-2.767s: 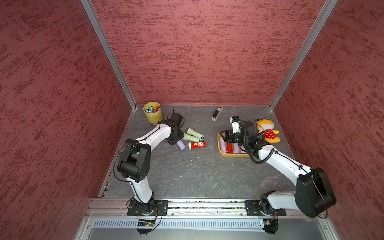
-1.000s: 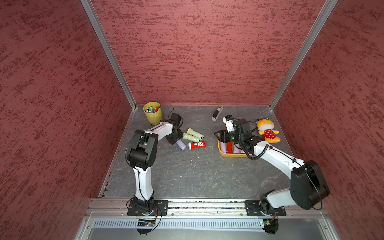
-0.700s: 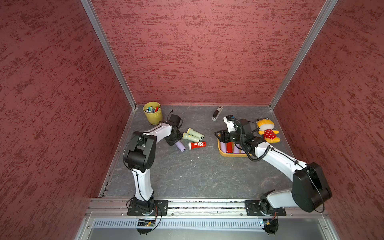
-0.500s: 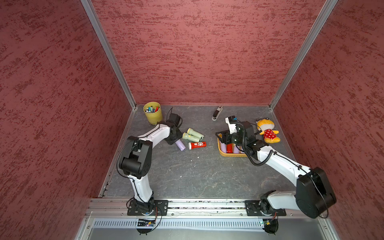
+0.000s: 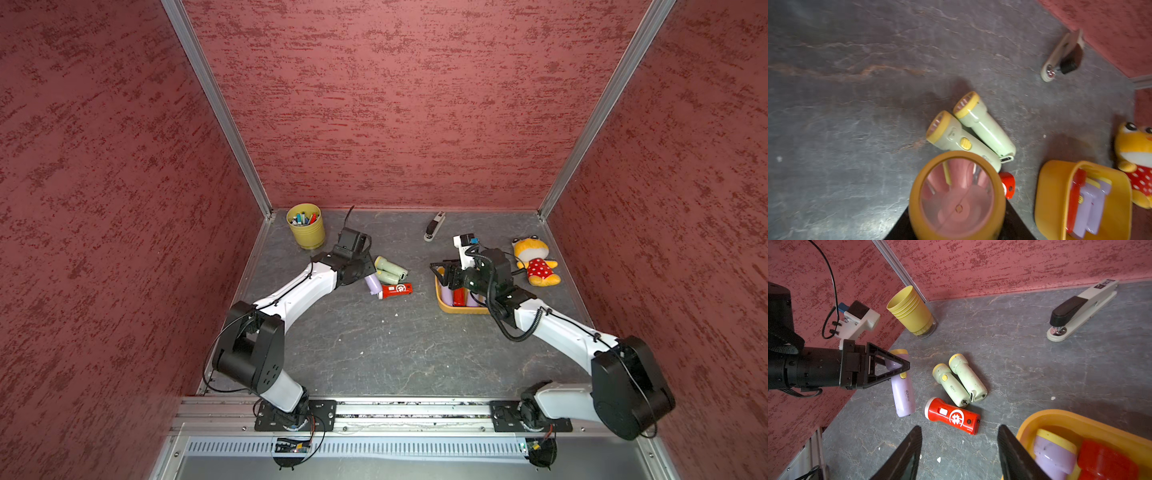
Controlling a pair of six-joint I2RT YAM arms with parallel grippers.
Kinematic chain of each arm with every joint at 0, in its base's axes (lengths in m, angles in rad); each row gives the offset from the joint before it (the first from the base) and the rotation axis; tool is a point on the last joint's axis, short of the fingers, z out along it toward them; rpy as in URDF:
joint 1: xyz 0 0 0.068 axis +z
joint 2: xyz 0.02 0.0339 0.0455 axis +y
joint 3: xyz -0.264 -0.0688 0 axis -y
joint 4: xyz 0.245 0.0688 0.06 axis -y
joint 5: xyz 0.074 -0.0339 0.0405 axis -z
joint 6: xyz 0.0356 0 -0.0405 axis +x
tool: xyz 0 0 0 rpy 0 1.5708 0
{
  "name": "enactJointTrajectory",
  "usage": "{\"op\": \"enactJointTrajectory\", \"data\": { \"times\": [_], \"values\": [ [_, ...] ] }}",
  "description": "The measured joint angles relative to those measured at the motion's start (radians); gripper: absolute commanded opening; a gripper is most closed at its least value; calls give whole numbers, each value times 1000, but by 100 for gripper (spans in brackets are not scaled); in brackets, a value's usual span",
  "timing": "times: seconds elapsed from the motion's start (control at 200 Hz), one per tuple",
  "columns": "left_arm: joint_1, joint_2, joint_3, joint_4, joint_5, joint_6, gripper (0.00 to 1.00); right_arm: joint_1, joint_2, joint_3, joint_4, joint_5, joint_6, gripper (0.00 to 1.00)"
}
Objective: Put the flashlights into the storage boxes
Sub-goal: Pick up the flashlight from the center of the board.
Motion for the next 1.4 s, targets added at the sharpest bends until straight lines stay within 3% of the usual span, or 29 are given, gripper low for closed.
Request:
{"op": "enactJointTrajectory", "data": {
  "times": [0.145, 0.526, 0.807, 0.932, 1.022, 1.107, 1.232, 1.398],
  "values": [
    [-15, -12, -61, 148, 92, 47, 15, 0, 2, -44, 66, -43, 3, 60],
    [-72, -12, -197, 612, 397, 106, 19, 39, 98, -56, 207, -213, 8, 67],
    [-99, -10, -197, 786, 503, 75, 21, 68, 162, 9, 194, -233, -29, 66],
    [-111, -2, -197, 829, 534, 52, 22, 68, 165, 10, 193, -231, -36, 59],
    [-116, 7, -197, 859, 543, 39, 24, 69, 167, 19, 188, -224, -42, 44],
    [-118, 16, -197, 866, 539, 34, 32, 74, 166, 24, 183, -217, -53, 36],
    [-121, 21, -189, 841, 537, 39, 63, 83, 148, 24, 139, -187, -61, 32],
    [-121, 32, -143, 764, 506, 78, 88, 64, 43, 24, 5, -59, -63, 28]
  ]
}}
